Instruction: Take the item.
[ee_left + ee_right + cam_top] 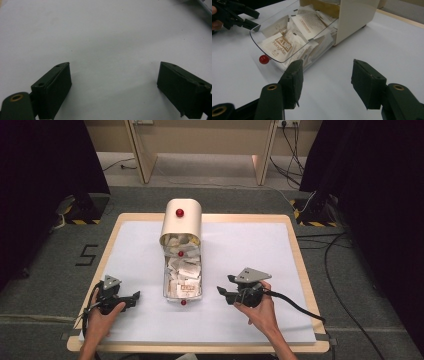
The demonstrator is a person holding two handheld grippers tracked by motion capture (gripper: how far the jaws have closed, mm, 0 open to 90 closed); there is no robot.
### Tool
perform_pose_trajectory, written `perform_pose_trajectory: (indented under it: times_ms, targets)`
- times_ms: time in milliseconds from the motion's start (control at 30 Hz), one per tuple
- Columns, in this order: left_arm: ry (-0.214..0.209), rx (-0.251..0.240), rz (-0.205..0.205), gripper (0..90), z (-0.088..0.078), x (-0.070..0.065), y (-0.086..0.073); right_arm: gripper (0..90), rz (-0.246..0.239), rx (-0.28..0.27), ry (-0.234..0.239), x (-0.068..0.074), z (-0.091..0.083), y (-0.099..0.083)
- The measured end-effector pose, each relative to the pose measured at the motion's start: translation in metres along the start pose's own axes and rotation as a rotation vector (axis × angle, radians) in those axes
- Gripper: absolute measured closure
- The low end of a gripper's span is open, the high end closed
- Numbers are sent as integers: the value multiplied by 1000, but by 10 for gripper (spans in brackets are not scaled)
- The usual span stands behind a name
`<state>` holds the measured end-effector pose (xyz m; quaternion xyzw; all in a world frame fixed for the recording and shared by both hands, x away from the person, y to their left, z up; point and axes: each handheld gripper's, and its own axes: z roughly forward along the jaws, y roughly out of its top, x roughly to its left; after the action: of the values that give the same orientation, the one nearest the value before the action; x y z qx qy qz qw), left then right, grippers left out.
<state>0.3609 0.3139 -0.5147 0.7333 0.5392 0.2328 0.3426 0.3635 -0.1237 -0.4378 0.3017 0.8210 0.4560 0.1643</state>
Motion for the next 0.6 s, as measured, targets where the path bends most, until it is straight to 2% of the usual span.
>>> perform_pose_trajectory:
  times_ms: [133, 167, 233, 267, 400, 467, 500, 533, 600]
  targets:
    - [0, 0, 0, 112, 0, 0, 0, 448, 1, -14, 26, 4, 3, 5]
    - [0, 0, 0, 112, 0, 0, 0, 450, -18, -13, 31, 7, 5, 9]
    - [0, 0, 0, 112, 0, 0, 0, 458, -20, -14, 36, 8, 6, 10]
    - [0, 0, 0, 113, 0, 0, 0, 462, -2, -22, 65, 11, 10, 12]
    - [0, 0, 0, 113, 0, 0, 0, 460, -26, -11, 69, 15, 15, 16]
    - [0, 0, 0, 112, 0, 0, 0, 463, 2, -25, 107, 18, 20, 18]
    - [0, 0, 0, 112, 0, 0, 0, 463, 2, -25, 107, 18, 20, 18]
    - [0, 0, 0, 112, 0, 0, 0, 463, -24, -17, 100, 21, 23, 21]
    - [0, 0, 0, 112, 0, 0, 0, 463, -35, -16, 100, 22, 24, 23]
